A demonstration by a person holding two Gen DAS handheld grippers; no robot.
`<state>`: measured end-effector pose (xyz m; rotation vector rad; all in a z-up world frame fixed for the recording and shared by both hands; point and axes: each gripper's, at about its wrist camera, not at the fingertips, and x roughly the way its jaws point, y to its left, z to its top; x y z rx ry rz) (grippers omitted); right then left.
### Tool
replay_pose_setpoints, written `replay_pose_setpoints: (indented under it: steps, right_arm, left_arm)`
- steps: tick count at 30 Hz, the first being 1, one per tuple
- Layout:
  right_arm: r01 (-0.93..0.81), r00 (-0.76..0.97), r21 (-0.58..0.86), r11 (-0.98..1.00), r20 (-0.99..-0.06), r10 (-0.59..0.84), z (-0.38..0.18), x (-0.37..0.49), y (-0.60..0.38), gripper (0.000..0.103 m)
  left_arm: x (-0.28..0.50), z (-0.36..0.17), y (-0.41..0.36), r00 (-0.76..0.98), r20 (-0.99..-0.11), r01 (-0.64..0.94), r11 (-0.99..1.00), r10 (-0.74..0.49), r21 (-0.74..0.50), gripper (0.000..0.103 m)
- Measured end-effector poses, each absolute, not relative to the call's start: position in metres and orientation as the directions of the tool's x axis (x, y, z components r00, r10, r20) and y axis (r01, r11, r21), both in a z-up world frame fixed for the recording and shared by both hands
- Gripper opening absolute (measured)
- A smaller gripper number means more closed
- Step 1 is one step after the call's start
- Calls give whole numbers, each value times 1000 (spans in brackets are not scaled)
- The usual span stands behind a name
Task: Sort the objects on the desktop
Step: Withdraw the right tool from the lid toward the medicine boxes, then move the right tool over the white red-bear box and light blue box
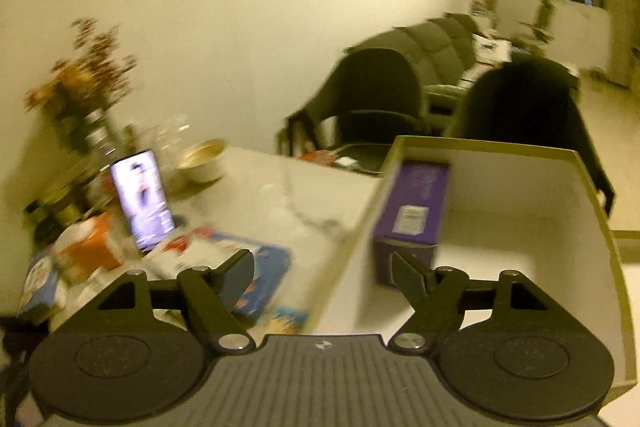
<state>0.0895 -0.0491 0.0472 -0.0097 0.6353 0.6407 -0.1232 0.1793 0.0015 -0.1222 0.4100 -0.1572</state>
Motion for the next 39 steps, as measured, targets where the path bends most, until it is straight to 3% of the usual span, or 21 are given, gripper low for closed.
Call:
replay_pose_setpoints:
  steps: [11, 20, 25, 33, 39]
  right_arm:
    - [-751, 443, 190, 633, -567, 695, 39, 25, -9, 80]
    - [-735, 378, 248, 632, -623, 685, -9, 20, -11, 80]
    - [-716, 372, 260, 647, -643, 670, -23, 20, -19, 80]
    - [-743, 412, 213, 635, -603, 684, 2, 34, -10, 80]
    - [-765, 427, 180, 618, -577, 697, 22, 61, 17, 80]
  left_arm:
    - [-117, 5, 196, 929, -349, 70, 987, -118, -148, 103]
    - [-120, 3, 211, 926, -362, 29, 974, -112, -226, 103]
    - [-111, 14, 219, 935, -344, 10, 978, -83, -208, 103]
    - [-79, 43, 253, 938, -334, 1, 961, -97, -276, 103]
    - [-43, 38, 279, 908, -385, 6, 924, -166, -383, 103]
